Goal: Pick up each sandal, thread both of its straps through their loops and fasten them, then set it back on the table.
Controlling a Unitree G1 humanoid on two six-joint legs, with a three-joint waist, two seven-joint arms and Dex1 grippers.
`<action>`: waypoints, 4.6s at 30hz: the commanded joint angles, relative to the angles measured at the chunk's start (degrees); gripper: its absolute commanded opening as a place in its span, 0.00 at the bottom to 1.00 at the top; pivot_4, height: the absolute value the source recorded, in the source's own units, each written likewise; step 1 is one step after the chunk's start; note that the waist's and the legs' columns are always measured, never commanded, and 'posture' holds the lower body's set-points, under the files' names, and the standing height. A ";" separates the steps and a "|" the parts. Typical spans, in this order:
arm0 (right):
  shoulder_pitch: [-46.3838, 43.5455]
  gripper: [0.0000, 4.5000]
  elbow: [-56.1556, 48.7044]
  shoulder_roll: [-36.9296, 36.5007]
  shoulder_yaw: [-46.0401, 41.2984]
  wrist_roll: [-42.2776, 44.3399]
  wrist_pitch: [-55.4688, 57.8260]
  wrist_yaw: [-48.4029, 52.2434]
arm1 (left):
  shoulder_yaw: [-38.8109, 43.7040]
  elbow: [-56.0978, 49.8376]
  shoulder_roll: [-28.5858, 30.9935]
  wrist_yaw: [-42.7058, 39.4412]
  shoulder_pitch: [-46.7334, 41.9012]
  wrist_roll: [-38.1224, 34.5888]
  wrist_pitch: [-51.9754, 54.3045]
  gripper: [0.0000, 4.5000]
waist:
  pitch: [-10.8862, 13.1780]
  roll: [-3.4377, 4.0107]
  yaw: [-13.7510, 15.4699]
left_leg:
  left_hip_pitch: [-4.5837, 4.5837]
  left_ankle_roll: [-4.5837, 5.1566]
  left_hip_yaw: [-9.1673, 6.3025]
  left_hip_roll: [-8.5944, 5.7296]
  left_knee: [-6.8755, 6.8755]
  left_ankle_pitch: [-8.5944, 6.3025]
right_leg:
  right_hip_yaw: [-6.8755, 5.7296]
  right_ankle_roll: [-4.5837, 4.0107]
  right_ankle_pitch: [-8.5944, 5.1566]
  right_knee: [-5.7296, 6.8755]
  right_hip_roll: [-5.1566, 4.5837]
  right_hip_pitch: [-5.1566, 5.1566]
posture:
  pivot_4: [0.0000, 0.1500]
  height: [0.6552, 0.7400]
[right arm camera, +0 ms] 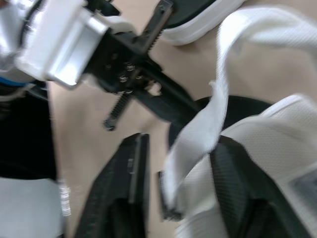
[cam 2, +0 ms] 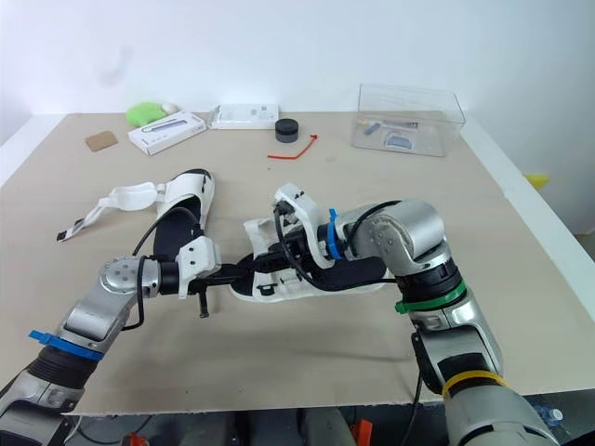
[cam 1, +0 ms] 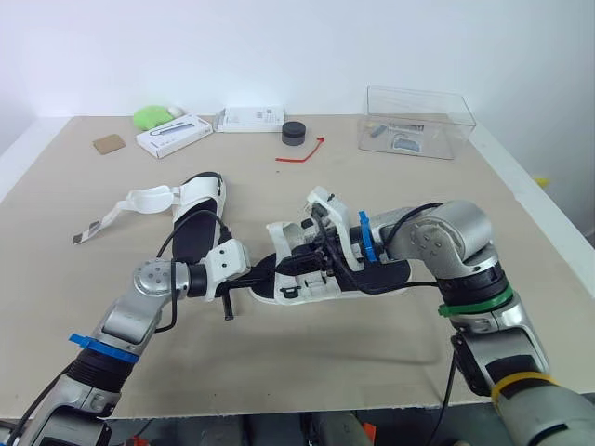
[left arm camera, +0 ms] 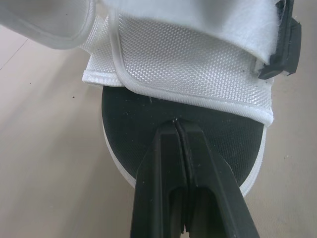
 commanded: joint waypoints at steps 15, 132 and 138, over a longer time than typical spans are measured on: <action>-0.17 0.02 1.61 1.03 -0.94 -0.83 1.16 -1.78 | -1.67 2.53 0.34 -0.15 0.83 1.99 1.34 0.00 | 0.00 0.00 -0.01 | 0.03 -0.01 -0.01 0.00 0.00 0.01 | -0.02 0.10 -0.08 0.01 0.01 0.02 | 1.00 0.84; 9.16 0.01 -5.17 -7.70 6.84 -1.21 -7.41 6.99 | -1.72 2.46 0.78 -0.54 0.91 2.63 1.34 0.00 | 0.01 0.01 0.04 | 0.08 -0.03 -0.10 -0.01 0.02 0.15 | -0.03 0.25 -0.12 0.05 0.06 0.08 | 1.00 0.84; 9.37 0.01 -8.03 -11.57 9.59 0.78 -5.26 11.31 | -2.06 2.44 0.75 -0.30 0.88 2.75 1.26 0.00 | 0.01 0.01 0.05 | 0.08 -0.04 -0.10 -0.03 0.02 0.13 | -0.04 0.28 -0.16 0.03 0.02 0.09 | 1.00 0.84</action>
